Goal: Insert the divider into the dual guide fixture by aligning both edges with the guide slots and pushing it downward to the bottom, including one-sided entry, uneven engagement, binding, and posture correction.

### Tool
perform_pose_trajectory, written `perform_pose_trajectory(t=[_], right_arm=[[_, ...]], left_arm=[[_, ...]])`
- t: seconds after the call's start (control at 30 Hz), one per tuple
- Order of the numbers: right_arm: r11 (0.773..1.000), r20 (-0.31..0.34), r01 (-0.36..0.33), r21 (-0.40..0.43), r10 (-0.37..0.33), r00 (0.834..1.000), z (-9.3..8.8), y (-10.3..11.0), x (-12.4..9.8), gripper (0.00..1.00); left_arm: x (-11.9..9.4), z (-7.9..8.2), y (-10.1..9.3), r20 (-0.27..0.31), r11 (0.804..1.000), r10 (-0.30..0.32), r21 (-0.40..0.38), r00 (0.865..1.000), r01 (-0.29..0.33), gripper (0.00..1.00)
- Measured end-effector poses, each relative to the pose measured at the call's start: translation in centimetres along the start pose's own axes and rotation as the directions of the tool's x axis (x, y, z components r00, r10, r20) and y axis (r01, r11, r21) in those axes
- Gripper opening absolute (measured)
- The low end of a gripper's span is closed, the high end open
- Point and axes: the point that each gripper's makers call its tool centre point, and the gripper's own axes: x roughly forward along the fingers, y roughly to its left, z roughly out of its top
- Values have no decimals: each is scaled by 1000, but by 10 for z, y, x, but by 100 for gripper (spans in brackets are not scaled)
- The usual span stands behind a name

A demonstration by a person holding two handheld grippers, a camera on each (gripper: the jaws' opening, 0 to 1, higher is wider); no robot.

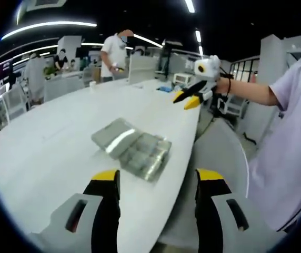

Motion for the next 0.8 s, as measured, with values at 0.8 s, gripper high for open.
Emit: perform_pose_trajectory(t=[0.8], right_arm=[[817,-301,477,322,-390,870,-127,-71,47,31]], left_arm=[[-16,-12,14,13,1000,22,-22,1000,-22,55]])
